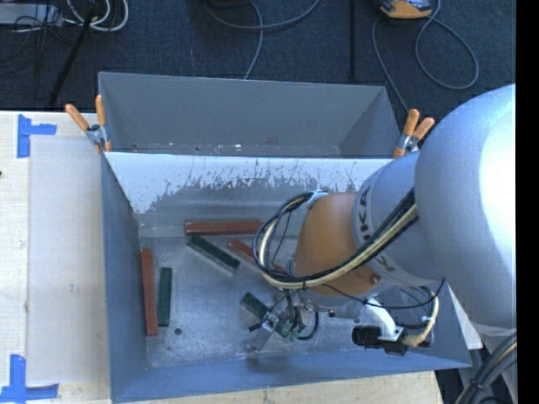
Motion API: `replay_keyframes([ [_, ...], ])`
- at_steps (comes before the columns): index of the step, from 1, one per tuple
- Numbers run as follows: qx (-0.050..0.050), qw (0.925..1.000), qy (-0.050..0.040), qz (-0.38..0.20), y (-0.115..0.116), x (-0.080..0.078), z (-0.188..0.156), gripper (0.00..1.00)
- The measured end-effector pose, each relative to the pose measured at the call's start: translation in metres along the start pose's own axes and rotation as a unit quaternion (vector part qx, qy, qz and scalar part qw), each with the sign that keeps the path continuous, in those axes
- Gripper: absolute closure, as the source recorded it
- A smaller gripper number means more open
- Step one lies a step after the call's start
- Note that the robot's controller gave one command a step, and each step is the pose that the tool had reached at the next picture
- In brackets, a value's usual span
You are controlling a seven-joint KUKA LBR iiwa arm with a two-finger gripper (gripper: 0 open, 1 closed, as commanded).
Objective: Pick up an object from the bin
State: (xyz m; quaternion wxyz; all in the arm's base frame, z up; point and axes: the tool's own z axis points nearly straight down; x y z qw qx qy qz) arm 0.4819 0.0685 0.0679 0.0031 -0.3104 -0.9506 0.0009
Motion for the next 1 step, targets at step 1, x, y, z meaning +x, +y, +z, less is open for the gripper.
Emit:
replay_keyframes([
  [1,-0.001,1.0000,-0.0013,0.001,-0.0007,0.0003,0.0009,0.00],
])
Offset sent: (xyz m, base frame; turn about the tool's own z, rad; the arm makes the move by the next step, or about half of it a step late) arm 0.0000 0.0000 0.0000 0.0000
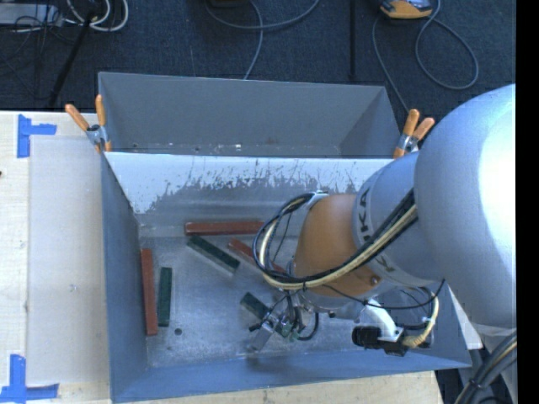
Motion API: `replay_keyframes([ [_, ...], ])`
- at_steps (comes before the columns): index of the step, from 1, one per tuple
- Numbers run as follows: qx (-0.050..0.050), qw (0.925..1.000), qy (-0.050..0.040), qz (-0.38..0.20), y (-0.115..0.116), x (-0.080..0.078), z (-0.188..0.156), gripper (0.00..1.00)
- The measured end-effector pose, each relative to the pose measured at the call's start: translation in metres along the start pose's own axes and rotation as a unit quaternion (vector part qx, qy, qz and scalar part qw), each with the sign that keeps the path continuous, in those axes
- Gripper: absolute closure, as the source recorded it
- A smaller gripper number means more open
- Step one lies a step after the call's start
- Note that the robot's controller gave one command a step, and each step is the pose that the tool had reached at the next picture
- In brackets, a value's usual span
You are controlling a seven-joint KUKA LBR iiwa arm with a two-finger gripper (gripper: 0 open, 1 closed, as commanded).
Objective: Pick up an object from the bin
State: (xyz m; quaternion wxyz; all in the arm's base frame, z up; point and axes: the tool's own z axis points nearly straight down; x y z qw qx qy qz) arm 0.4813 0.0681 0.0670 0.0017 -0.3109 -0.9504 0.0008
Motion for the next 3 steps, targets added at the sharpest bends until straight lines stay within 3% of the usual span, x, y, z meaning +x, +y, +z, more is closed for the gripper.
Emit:
replay_keyframes([
  [1,-0.001,1.0000,-0.0004,0.001,0.000,0.000,-0.001,1.00],
  [2,-0.003,1.0000,-0.0031,0.000,0.000,-0.001,-0.074,1.00],
  [3,-0.002,1.0000,-0.0022,-0.001,0.000,-0.002,-0.113,1.00],
])
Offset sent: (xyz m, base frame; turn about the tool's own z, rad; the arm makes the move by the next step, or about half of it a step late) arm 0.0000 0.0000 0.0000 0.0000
